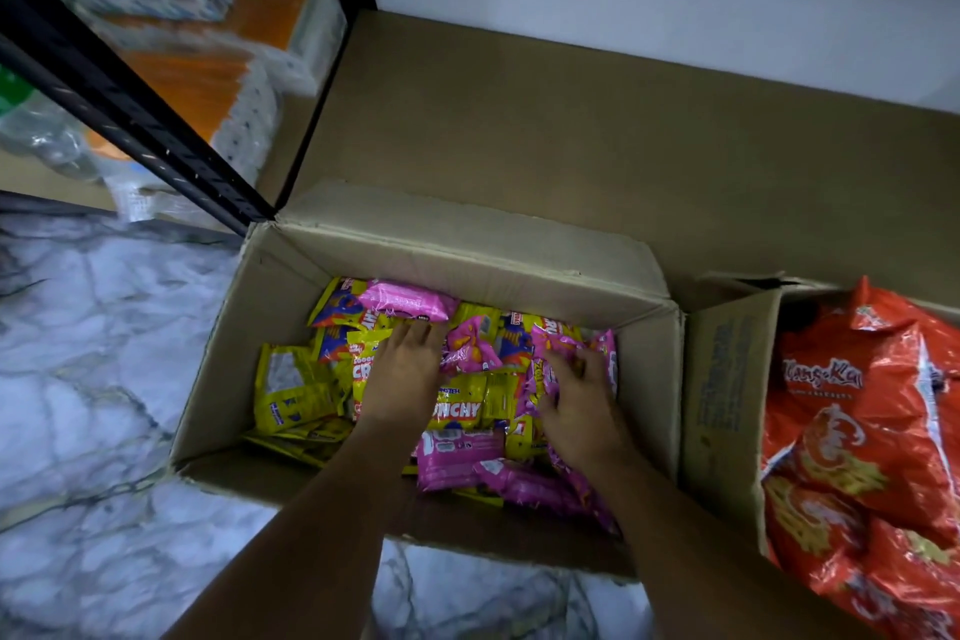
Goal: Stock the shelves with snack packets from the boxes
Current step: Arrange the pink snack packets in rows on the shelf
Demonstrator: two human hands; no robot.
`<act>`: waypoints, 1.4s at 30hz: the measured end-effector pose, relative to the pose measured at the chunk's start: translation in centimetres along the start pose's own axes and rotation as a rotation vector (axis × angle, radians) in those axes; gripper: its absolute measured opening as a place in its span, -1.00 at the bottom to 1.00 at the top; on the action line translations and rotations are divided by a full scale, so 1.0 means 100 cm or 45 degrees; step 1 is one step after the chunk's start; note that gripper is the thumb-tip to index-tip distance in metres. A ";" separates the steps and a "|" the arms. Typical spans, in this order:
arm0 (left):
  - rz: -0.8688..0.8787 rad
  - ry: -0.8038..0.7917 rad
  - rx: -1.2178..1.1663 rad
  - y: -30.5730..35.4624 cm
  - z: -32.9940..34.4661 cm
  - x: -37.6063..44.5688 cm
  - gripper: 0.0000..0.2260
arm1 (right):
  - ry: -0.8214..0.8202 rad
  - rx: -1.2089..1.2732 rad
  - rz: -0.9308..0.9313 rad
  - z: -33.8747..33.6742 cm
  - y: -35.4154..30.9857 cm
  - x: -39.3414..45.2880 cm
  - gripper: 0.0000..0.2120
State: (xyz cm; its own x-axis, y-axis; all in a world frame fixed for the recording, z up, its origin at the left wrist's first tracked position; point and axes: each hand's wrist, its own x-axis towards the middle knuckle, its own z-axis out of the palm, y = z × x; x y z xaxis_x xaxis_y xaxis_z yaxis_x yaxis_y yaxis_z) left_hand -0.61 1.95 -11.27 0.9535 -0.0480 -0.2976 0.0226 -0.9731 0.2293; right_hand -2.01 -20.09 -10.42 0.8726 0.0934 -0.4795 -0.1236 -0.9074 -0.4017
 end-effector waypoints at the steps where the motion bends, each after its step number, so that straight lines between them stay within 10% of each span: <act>1: -0.004 -0.003 0.004 -0.002 0.002 0.000 -0.41 | 0.025 -0.204 -0.084 -0.002 0.001 0.000 -0.23; 4: -0.010 -0.030 0.017 -0.005 0.008 -0.001 -0.45 | -0.039 -0.599 -0.375 -0.007 0.005 0.007 -0.06; 15: 0.000 -0.034 -0.030 -0.014 0.020 -0.009 -0.49 | -0.122 -0.945 -0.773 -0.009 0.009 0.031 -0.65; 22: 0.052 0.040 -0.086 -0.015 -0.015 -0.029 -0.49 | -0.011 -0.822 -0.684 -0.022 0.008 0.005 -0.38; 42: 0.582 0.507 -0.412 0.083 -0.417 -0.150 -0.59 | 0.545 -0.662 -0.753 -0.373 -0.122 -0.225 -0.45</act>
State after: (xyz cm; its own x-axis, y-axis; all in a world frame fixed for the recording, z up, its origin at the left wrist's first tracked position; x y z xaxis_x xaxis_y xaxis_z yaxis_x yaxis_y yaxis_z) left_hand -2.20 3.95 33.79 0.9252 -0.2905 0.2442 -0.3784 -0.7556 0.5347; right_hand -2.54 -26.36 34.40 0.8401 0.5382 0.0674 0.5411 -0.8401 -0.0370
